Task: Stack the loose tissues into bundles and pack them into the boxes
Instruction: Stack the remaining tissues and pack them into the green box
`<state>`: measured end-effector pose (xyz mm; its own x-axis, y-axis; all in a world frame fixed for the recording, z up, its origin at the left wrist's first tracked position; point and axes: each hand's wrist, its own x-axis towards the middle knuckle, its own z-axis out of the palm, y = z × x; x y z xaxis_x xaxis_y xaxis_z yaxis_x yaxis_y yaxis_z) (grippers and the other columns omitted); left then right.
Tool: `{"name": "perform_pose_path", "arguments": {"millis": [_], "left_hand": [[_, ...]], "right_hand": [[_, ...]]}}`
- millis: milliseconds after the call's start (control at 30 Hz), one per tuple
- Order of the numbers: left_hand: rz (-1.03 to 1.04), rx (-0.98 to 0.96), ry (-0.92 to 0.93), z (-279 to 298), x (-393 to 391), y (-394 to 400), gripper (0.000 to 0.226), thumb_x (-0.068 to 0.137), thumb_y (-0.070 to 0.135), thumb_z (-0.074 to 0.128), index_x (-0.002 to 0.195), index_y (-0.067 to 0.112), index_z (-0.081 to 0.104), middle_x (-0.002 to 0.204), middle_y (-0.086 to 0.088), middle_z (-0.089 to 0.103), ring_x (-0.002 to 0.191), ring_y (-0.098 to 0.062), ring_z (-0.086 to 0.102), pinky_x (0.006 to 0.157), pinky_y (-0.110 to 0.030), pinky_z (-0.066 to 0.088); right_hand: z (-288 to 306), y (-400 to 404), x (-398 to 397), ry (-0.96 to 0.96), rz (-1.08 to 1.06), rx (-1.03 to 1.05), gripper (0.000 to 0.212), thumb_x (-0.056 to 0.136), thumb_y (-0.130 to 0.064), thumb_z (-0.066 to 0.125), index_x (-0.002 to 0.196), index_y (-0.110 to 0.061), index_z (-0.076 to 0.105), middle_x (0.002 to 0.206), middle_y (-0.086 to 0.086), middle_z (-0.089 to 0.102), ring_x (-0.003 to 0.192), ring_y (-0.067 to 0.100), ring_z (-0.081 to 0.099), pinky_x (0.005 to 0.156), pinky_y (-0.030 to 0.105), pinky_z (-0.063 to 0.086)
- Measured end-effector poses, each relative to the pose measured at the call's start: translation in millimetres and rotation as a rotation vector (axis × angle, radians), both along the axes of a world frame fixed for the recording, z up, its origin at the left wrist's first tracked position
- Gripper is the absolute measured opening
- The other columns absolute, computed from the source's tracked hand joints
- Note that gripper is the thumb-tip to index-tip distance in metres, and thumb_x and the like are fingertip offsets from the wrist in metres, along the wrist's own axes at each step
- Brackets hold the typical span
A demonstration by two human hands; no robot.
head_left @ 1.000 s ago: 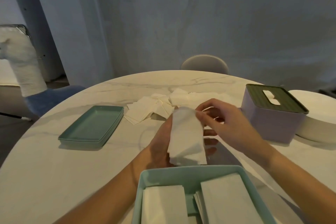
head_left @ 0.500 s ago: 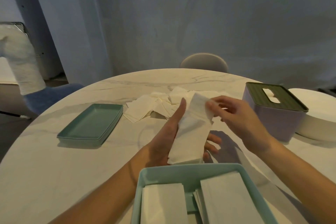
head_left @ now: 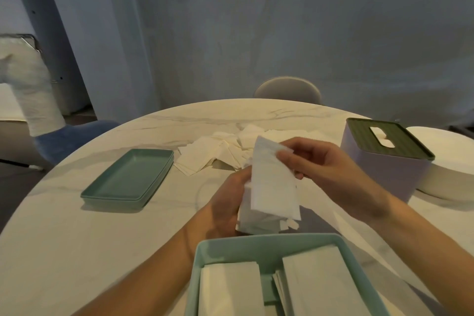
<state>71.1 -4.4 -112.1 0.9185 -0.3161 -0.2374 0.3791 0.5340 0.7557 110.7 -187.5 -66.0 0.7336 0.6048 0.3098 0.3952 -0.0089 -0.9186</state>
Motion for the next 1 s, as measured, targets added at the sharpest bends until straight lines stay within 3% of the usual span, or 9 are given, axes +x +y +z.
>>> {"name": "perform_pose_path", "arguments": {"millis": [67, 167, 300, 433, 533, 667, 733, 800, 1000], "left_hand": [[0.121, 0.088, 0.005, 1.2, 0.4, -2.4, 0.039, 0.111, 0.035, 0.038, 0.108, 0.011, 0.069, 0.100, -0.009, 0.067, 0.077, -0.012, 0.072, 0.070, -0.028, 0.061], [0.076, 0.080, -0.062, 7.9, -3.9, -6.9, 0.075, 0.101, 0.070, 0.023, 0.112, 0.019, 0.077, 0.098, -0.012, 0.075, 0.085, -0.026, 0.075, 0.073, -0.041, 0.063], [0.114, 0.142, -0.224, 13.3, -3.9, -7.9, 0.059, 0.098, 0.071, 0.017, 0.117, 0.031, 0.056, 0.088, -0.003, 0.079, 0.079, -0.021, 0.078, 0.068, -0.035, 0.064], [0.074, 0.278, -0.232, 7.7, 1.0, -6.3, 0.057, 0.097, 0.073, 0.025, 0.123, 0.034, 0.057, 0.100, -0.001, 0.079, 0.091, -0.020, 0.077, 0.072, -0.032, 0.063], [-0.092, 0.389, -0.266, 14.7, -4.8, 2.3, 0.058, 0.095, 0.067, 0.053, 0.134, 0.024, 0.057, 0.113, -0.012, 0.073, 0.095, -0.025, 0.074, 0.075, -0.034, 0.062], [0.000, 0.696, -0.419, 13.4, 4.0, 28.7, 0.048, 0.086, 0.022, 0.081, 0.129, 0.019, 0.058, 0.113, -0.008, 0.072, 0.097, -0.029, 0.074, 0.083, -0.040, 0.063], [0.166, 0.978, -0.576, 9.6, 8.9, 40.3, 0.044, 0.076, 0.032, 0.086, 0.113, 0.019, 0.066, 0.101, 0.001, 0.071, 0.092, -0.023, 0.071, 0.082, -0.037, 0.062], [0.261, 1.124, -0.665, 6.0, 9.2, 48.4, 0.043, 0.070, 0.046, 0.079, 0.102, 0.018, 0.069, 0.091, 0.006, 0.071, 0.087, -0.020, 0.068, 0.081, -0.044, 0.059], [0.421, 1.144, -0.649, -8.6, 11.2, 40.5, 0.041, 0.082, 0.046, 0.078, 0.112, 0.022, 0.065, 0.104, 0.005, 0.069, 0.098, -0.015, 0.065, 0.088, -0.044, 0.059]], "right_hand": [[-7.7, 4.1, 3.7, -0.104, -0.121, -0.167, 0.023, 0.093, -0.039, 0.065, 0.107, -0.023, 0.073, 0.092, -0.010, 0.072, 0.084, 0.011, 0.066, 0.072, 0.022, 0.054], [-19.1, 8.0, 8.9, -0.222, -0.277, -0.297, 0.019, 0.091, -0.044, 0.069, 0.105, -0.032, 0.072, 0.096, -0.016, 0.072, 0.092, 0.007, 0.066, 0.079, 0.021, 0.057], [-24.0, 7.0, 11.3, -0.378, -0.355, -0.353, 0.035, 0.082, -0.058, 0.070, 0.112, -0.040, 0.065, 0.109, -0.025, 0.062, 0.098, -0.005, 0.058, 0.074, 0.005, 0.045], [-20.2, 6.0, 9.2, -0.291, -0.216, -0.338, 0.061, 0.073, -0.064, 0.069, 0.128, -0.042, 0.058, 0.118, -0.023, 0.065, 0.106, -0.003, 0.060, 0.081, 0.011, 0.049], [-20.9, 7.5, 8.3, -0.311, -0.173, -0.309, 0.054, 0.078, -0.059, 0.069, 0.127, -0.040, 0.060, 0.114, -0.022, 0.067, 0.105, 0.001, 0.062, 0.087, 0.021, 0.056], [-18.6, 1.6, 15.6, -0.221, -0.202, -0.254, 0.042, 0.084, -0.052, 0.066, 0.119, -0.030, 0.069, 0.107, -0.017, 0.071, 0.099, 0.005, 0.066, 0.090, 0.027, 0.058], [-22.9, 0.1, 18.9, -0.177, -0.202, -0.227, 0.031, 0.089, -0.042, 0.069, 0.115, -0.026, 0.071, 0.104, -0.016, 0.071, 0.098, 0.005, 0.066, 0.091, 0.026, 0.058], [-29.6, 1.2, 20.9, -0.175, -0.212, -0.233, 0.022, 0.093, -0.030, 0.070, 0.113, -0.022, 0.070, 0.103, -0.014, 0.070, 0.097, 0.007, 0.066, 0.090, 0.026, 0.058], [-48.2, 9.4, 18.3, -0.195, -0.269, -0.219, 0.025, 0.094, -0.021, 0.069, 0.114, -0.031, 0.060, 0.106, -0.016, 0.067, 0.099, 0.007, 0.065, 0.081, 0.019, 0.058]]}}
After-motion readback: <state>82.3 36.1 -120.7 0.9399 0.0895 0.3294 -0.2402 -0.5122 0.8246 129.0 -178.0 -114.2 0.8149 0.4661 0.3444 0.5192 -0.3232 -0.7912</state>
